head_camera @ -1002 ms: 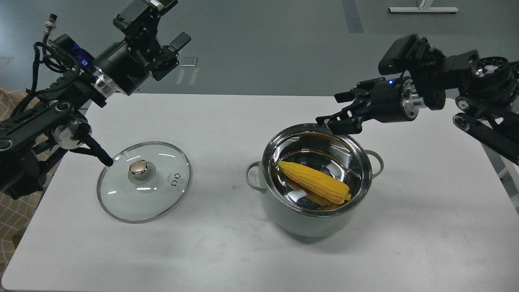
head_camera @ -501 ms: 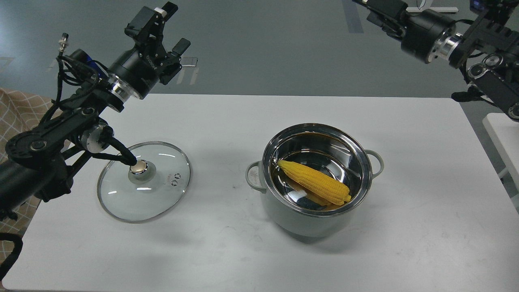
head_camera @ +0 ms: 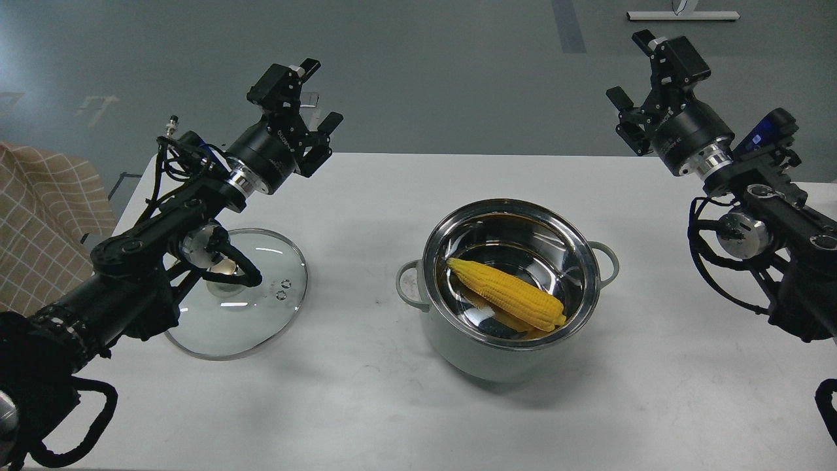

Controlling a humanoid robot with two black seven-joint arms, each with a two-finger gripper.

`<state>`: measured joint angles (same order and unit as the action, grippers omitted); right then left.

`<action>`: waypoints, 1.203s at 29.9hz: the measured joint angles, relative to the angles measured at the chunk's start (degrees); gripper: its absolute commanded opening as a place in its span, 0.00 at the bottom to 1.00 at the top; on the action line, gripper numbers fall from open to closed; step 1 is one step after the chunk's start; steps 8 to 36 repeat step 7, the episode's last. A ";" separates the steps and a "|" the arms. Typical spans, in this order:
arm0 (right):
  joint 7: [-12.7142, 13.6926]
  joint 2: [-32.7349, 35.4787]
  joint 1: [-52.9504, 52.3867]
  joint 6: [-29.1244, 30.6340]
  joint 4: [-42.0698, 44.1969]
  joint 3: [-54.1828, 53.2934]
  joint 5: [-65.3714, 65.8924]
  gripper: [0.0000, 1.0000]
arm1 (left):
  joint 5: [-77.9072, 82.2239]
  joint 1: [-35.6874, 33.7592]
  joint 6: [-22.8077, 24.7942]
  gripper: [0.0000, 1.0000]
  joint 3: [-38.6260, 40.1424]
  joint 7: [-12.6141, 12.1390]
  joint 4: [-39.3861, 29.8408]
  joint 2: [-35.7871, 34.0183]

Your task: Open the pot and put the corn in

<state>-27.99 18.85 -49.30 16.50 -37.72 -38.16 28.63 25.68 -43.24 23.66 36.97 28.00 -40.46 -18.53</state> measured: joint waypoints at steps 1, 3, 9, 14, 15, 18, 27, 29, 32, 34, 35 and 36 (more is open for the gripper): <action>-0.01 -0.44 0.72 0.04 0.02 -0.86 -0.05 1.00 | -0.12 0.00 1.00 0.98 0.05 0.00 0.87 0.44; -0.02 -1.09 2.16 0.09 -0.08 -1.89 -0.05 1.00 | -0.24 0.00 2.57 0.98 0.08 0.00 2.17 1.38; -0.02 -1.33 3.80 -0.27 -0.16 -2.51 -0.07 1.00 | -0.27 -0.02 3.18 0.98 0.05 0.00 3.51 2.45; -0.02 -1.33 3.80 -0.27 -0.16 -2.51 -0.07 1.00 | -0.27 -0.02 3.18 0.98 0.05 0.00 3.51 2.45; -0.02 -1.33 3.80 -0.27 -0.16 -2.51 -0.07 1.00 | -0.27 -0.02 3.18 0.98 0.05 0.00 3.51 2.45; -0.02 -1.33 3.80 -0.27 -0.16 -2.51 -0.07 1.00 | -0.27 -0.02 3.18 0.98 0.05 0.00 3.51 2.45; -0.02 -1.33 3.80 -0.27 -0.16 -2.51 -0.07 1.00 | -0.27 -0.02 3.18 0.98 0.05 0.00 3.51 2.45; -0.02 -1.33 3.80 -0.27 -0.16 -2.51 -0.07 1.00 | -0.27 -0.02 3.18 0.98 0.05 0.00 3.51 2.45; -0.02 -1.33 3.80 -0.27 -0.16 -2.51 -0.07 1.00 | -0.27 -0.02 3.18 0.98 0.05 0.00 3.51 2.45; -0.02 -1.33 3.80 -0.27 -0.16 -2.51 -0.07 1.00 | -0.27 -0.02 3.18 0.98 0.05 0.00 3.51 2.45; -0.02 -1.33 3.80 -0.27 -0.16 -2.51 -0.07 1.00 | -0.27 -0.02 3.18 0.98 0.05 0.00 3.51 2.45; -0.02 -1.33 3.80 -0.27 -0.16 -2.51 -0.07 1.00 | -0.27 -0.02 3.18 0.98 0.05 0.00 3.51 2.45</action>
